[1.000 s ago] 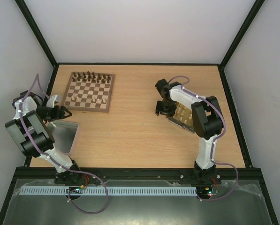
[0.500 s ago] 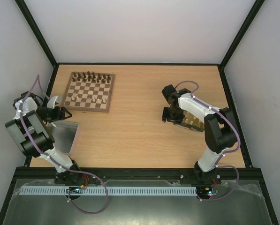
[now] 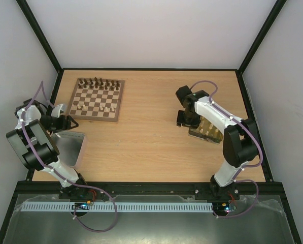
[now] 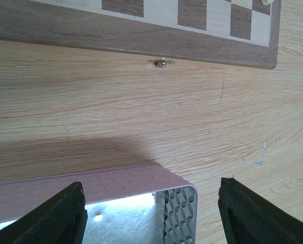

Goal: Set up the chess pieces on the board
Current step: Adjust the storage box at the center of the board.

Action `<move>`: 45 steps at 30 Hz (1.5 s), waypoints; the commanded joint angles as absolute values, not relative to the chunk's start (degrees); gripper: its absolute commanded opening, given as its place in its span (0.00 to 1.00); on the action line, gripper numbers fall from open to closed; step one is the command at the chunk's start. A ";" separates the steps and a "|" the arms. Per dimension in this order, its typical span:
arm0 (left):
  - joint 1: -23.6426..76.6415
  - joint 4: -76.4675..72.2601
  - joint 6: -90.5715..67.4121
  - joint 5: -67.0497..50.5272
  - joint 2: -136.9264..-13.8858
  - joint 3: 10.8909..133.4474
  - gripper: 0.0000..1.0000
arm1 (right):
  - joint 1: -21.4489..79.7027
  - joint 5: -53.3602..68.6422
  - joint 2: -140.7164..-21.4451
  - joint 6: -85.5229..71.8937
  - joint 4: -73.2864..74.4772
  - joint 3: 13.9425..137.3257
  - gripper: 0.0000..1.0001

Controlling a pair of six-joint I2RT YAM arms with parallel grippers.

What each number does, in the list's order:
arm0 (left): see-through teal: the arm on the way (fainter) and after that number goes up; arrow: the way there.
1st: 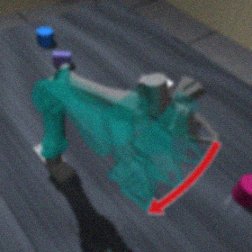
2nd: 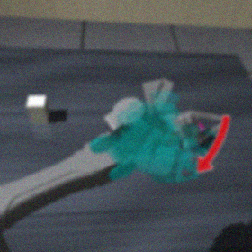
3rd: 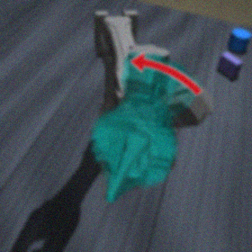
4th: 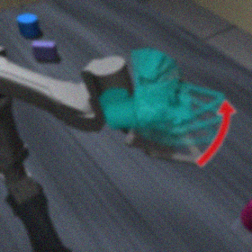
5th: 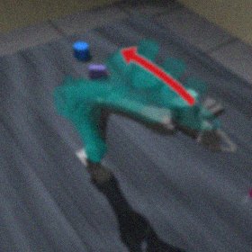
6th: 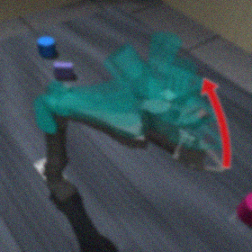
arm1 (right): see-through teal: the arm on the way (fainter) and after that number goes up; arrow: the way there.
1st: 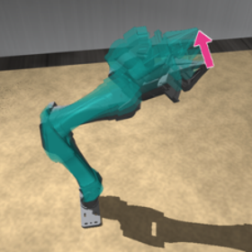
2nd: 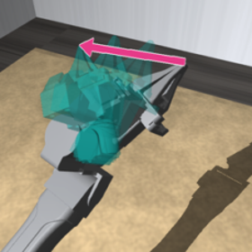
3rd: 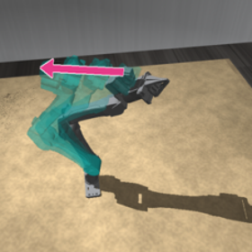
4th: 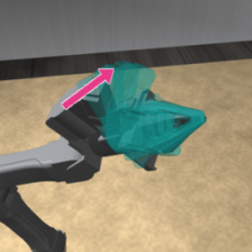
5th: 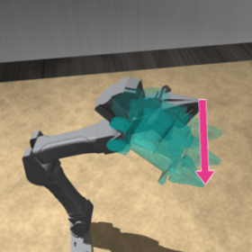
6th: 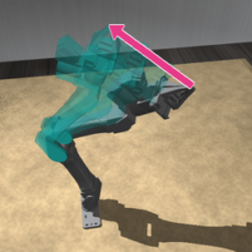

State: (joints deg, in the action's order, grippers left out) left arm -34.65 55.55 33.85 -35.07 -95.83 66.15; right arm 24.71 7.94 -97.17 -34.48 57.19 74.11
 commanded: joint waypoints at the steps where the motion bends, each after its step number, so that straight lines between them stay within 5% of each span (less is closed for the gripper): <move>1: -34.45 55.89 33.32 -34.91 -94.22 66.21 0.72 | 23.63 3.62 -97.29 -33.27 60.42 75.20 0.52; 22: -33.57 55.42 32.65 -34.13 -93.97 65.29 0.72 | 18.90 11.00 -99.64 -32.07 52.21 68.11 0.51; 45: -32.00 54.06 31.38 -34.10 -95.56 65.45 0.72 | 24.70 16.49 -81.84 -42.13 50.93 48.26 0.42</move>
State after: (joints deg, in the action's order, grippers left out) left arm -32.38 53.52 31.64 -34.17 -94.70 65.12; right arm 23.92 15.31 -85.06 -38.54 50.50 51.68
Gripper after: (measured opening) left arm 0.718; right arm 0.431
